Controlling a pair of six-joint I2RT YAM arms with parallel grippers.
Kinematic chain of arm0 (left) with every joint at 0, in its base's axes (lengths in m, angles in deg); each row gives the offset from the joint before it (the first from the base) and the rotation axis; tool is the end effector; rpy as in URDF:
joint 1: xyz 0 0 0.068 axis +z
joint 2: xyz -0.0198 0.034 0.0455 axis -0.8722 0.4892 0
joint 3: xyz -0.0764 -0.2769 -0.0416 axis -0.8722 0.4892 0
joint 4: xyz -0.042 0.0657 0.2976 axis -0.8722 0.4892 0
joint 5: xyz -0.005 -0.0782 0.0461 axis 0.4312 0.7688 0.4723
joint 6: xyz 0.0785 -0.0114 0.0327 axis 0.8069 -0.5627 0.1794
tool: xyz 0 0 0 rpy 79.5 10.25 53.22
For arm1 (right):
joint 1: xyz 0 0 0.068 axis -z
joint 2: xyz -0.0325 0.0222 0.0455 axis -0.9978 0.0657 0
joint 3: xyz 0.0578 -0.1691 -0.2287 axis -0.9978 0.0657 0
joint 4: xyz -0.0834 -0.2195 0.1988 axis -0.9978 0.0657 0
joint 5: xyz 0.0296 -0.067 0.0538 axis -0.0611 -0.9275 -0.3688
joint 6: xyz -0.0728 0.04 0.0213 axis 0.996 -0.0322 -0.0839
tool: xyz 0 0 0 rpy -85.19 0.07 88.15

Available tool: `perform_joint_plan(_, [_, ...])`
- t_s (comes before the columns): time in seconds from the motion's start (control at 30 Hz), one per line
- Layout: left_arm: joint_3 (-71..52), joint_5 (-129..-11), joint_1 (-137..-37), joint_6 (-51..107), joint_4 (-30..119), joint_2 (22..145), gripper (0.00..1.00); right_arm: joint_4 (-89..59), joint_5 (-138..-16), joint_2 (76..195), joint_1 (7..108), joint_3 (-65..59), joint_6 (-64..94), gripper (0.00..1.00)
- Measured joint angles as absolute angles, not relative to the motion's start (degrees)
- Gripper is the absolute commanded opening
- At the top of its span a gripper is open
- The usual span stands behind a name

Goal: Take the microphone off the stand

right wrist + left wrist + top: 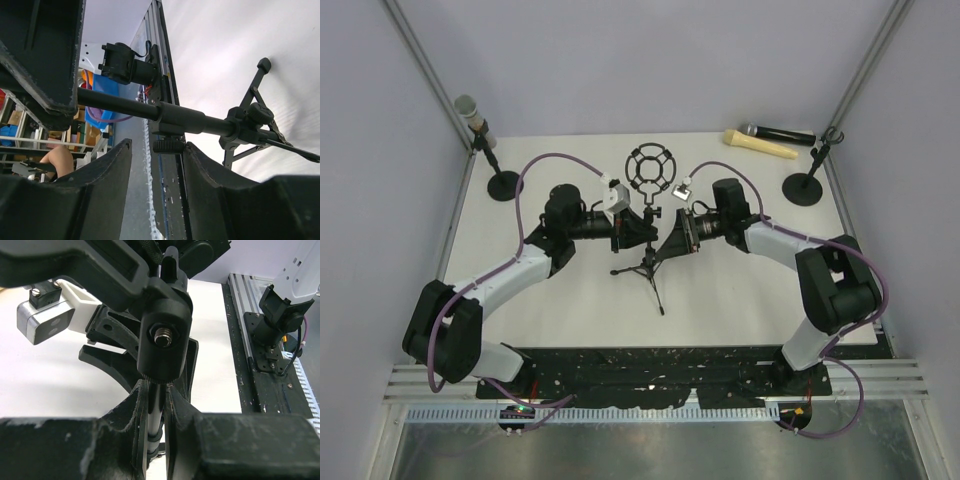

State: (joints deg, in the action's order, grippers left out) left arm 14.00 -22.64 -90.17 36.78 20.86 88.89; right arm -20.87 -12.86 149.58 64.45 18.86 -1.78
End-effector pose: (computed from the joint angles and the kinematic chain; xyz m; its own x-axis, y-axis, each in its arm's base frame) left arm 0.2923 -0.2368 0.2780 -0.1248 0.0442 -0.9912 0.9887 0.0895 -0.1205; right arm 0.3309 0.2096 0.1873 -0.8313 -0.1989 -0.5191 -0.5427 0.0887 0.8352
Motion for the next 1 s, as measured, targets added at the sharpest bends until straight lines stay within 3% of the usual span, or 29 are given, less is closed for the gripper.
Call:
perform_joint_plan(0.13, [14.0, -22.6, -90.2, 36.8, 20.8, 88.9, 0.03, -22.6, -12.5, 150.1, 64.3, 18.9, -4.1, 0.35])
perform_joint_plan(0.33, [14.1, -22.1, -90.1, 36.7, 20.9, 88.7, 0.03, -23.1, -12.8, 150.9, 64.2, 19.0, -5.4, 0.07])
perform_joint_plan(0.47, [14.2, -21.9, -90.1, 36.7, 21.0, 88.6, 0.03, -20.7, -13.1, 150.9, 64.1, 18.4, -2.1, 0.06])
perform_joint_plan(0.7, [14.4, -22.8, -89.8, 37.7, 20.9, 88.6, 0.03, -4.7, -20.6, 149.5, 63.1, 11.8, 17.5, 0.06])
perform_joint_plan(0.9, [14.4, -23.5, -89.9, 38.1, 20.9, 88.5, 0.03, -8.5, -29.4, 143.0, 61.3, 16.4, 23.3, 0.06])
perform_joint_plan(1.0, [14.4, -23.6, -90.1, 38.1, 20.8, 88.5, 0.03, -14.2, -34.6, 138.0, 59.9, 21.6, 25.9, 0.15])
